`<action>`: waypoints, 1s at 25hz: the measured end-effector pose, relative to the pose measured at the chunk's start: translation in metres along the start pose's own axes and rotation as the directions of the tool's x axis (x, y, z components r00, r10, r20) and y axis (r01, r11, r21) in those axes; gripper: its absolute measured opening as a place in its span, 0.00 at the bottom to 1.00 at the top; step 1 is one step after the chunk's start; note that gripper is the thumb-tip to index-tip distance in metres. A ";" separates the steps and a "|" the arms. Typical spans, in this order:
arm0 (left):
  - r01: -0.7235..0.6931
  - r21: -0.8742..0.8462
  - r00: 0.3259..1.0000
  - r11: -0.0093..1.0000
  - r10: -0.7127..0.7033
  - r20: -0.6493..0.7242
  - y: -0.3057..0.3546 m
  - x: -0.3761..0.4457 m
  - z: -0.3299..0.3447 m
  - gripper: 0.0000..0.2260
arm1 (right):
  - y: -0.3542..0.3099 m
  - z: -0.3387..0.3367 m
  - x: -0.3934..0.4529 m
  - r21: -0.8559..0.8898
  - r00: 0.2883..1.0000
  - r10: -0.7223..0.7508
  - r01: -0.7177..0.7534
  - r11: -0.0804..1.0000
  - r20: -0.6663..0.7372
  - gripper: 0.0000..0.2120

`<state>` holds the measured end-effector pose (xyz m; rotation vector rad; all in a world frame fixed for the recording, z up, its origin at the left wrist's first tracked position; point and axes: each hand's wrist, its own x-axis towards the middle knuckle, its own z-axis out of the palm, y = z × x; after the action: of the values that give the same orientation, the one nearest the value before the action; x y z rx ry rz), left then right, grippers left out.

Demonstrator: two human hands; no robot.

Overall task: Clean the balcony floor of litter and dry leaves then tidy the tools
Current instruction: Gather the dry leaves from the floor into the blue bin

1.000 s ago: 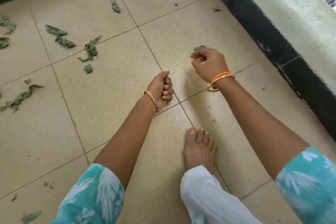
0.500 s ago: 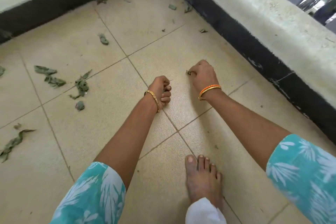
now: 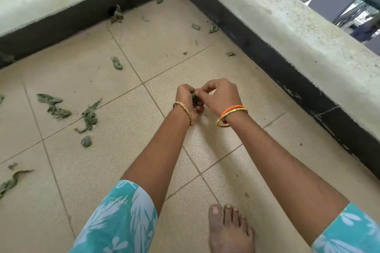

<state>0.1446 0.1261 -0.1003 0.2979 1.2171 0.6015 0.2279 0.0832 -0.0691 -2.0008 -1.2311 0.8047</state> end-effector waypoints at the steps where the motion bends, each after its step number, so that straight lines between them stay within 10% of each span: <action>1: 0.025 -0.024 1.000 0.999 -0.025 -0.002 0.002 0.005 0.000 0.10 | 0.000 -0.003 0.007 0.000 0.999 -0.014 0.014 1.000 -0.029 0.05; 5: 0.126 -0.069 0.992 0.990 -0.125 0.020 0.015 0.018 0.002 0.12 | 0.019 -0.020 0.061 -0.037 0.982 0.040 -0.047 0.998 -0.183 0.09; 10: 0.095 -0.031 0.995 0.995 -0.094 0.025 0.034 0.028 0.004 0.18 | 0.054 -0.021 0.130 -0.434 0.997 -0.054 0.073 0.898 0.057 0.23; 16: 0.062 -0.077 0.997 0.995 -0.066 -0.050 0.050 0.040 0.004 0.17 | 0.050 -0.006 0.131 -0.606 0.978 -0.167 0.058 0.793 -0.125 0.14; 21: -0.026 -0.157 0.991 0.987 0.004 -0.137 0.068 0.049 0.008 0.16 | 0.041 -0.003 0.118 -0.050 0.982 0.105 -0.114 0.992 -0.159 0.09; 25: 0.010 -0.072 0.987 0.997 -0.022 -0.159 0.100 0.051 0.011 0.14 | -0.004 -0.008 0.107 0.371 0.991 0.116 -0.135 0.919 0.074 0.06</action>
<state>0.1392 0.2376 -0.0850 0.1819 1.3478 0.6632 0.2720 0.1808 -0.0784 -1.7641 -0.8978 1.0718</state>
